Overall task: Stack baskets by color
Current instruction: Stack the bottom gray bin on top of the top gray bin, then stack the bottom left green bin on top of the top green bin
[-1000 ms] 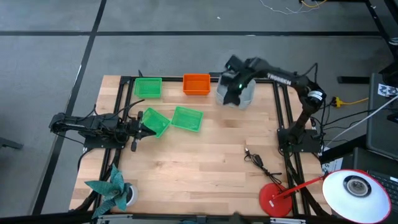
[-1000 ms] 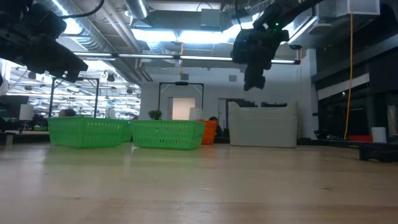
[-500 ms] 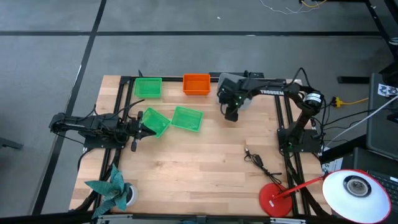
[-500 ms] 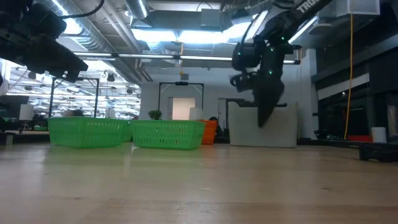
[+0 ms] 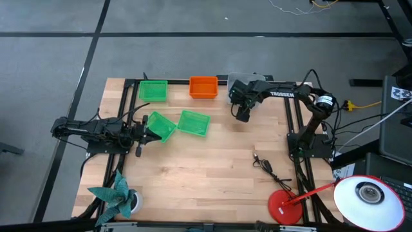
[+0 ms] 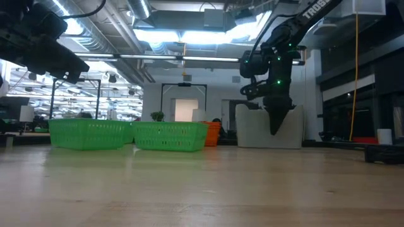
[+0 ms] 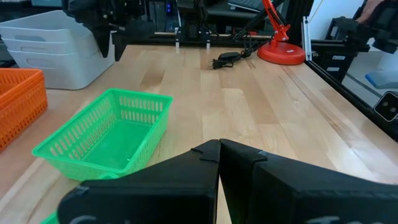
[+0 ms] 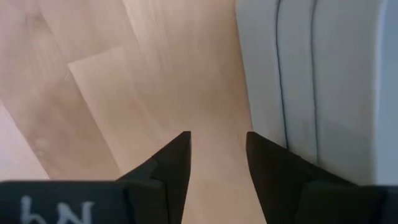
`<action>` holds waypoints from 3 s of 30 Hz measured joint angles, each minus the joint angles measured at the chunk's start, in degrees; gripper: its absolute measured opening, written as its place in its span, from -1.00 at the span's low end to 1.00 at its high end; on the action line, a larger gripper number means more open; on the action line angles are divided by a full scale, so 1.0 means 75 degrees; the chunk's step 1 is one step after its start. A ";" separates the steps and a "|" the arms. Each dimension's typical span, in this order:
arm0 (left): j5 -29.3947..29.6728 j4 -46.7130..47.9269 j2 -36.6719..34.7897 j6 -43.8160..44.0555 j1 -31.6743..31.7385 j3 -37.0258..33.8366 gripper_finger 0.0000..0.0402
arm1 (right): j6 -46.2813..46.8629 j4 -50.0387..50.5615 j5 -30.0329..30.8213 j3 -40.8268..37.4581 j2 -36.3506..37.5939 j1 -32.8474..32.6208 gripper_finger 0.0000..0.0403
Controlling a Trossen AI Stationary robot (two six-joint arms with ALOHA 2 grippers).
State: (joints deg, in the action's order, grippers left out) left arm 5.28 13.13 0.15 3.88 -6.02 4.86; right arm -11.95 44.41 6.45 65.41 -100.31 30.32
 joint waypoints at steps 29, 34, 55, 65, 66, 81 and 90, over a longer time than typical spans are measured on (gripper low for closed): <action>-0.0003 -0.0001 -0.0001 0.0000 0.0000 0.0000 -1.00 | 0.0347 -0.0681 -0.5264 0.0805 0.0000 -0.0969 -0.22; -0.0003 -0.0001 -0.0001 0.0000 -0.0002 0.0000 -1.00 | 0.0394 -0.2634 -0.4246 0.0935 0.0000 -0.1825 -0.22; -0.0003 -0.0001 0.0028 0.0001 -0.0001 0.0000 -1.00 | 0.1382 -0.4955 -0.0615 0.0929 -0.0858 -0.2579 -0.22; -0.0003 0.0001 0.0028 0.0000 0.0000 0.0000 -1.00 | 0.1352 -0.5655 0.0231 0.0930 -0.1660 -0.2430 -0.22; -0.0003 -0.0001 0.0028 0.0000 0.0000 0.0000 -1.00 | 0.1348 -0.5625 0.0360 0.0927 -0.1697 -0.2408 -0.22; 0.0248 -0.1269 0.0248 0.0881 0.0020 0.0058 -1.00 | 0.1368 -0.3122 0.2469 0.1785 -0.0990 -0.2657 -0.22; 0.0732 -0.0026 0.1870 0.1768 0.0369 0.1040 -0.85 | 0.3215 0.1336 0.4165 0.2203 0.0301 -0.2509 -0.22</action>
State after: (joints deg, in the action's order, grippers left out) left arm 10.77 12.94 14.17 17.14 -3.26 12.66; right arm 12.16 54.43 37.69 81.93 -98.06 11.50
